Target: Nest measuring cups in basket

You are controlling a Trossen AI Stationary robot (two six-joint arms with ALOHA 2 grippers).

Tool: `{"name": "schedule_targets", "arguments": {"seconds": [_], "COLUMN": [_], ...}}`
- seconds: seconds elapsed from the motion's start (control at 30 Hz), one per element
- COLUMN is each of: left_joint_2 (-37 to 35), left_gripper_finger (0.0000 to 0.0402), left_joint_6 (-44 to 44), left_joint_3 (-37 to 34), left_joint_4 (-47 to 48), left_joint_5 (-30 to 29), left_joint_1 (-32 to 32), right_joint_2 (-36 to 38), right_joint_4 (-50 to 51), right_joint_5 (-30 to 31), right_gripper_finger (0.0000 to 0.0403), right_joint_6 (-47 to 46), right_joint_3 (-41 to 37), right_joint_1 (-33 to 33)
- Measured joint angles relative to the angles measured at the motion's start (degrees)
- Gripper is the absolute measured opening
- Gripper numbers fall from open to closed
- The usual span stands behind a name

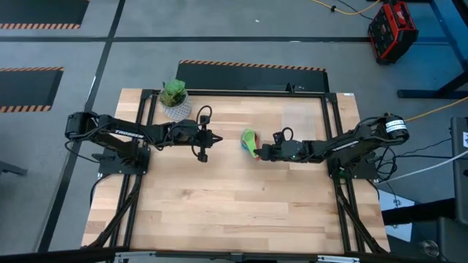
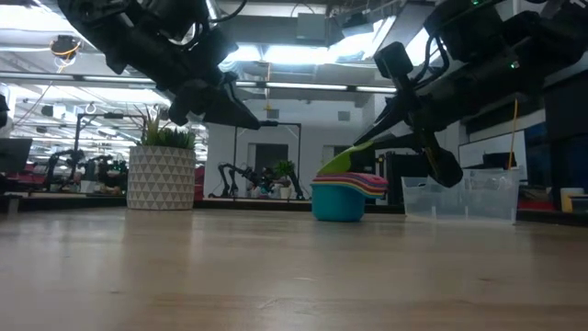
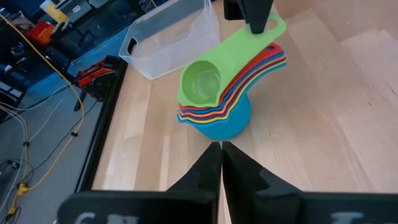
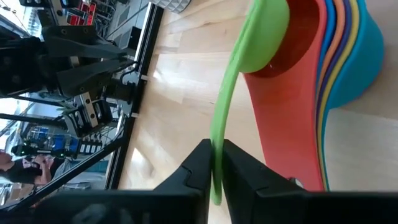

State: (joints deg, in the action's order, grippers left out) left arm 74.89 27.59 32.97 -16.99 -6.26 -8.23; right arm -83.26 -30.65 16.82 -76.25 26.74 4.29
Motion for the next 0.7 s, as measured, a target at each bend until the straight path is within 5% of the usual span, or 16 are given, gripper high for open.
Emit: {"name": "schedule_targets", "arguments": {"seconds": [0.7], "left_joint_2": [0.0], "left_gripper_finger": [0.0005], "left_joint_6": [-0.2], "left_joint_3": [0.0], "left_joint_4": [0.6], "left_joint_5": [-0.2], "left_joint_1": [0.0], "right_joint_2": [0.0], "right_joint_4": [0.5], "right_joint_5": [-0.5], "right_gripper_finger": [0.0048], "right_joint_6": [2.1], "right_joint_3": [0.0], "right_joint_1": [0.0]}}
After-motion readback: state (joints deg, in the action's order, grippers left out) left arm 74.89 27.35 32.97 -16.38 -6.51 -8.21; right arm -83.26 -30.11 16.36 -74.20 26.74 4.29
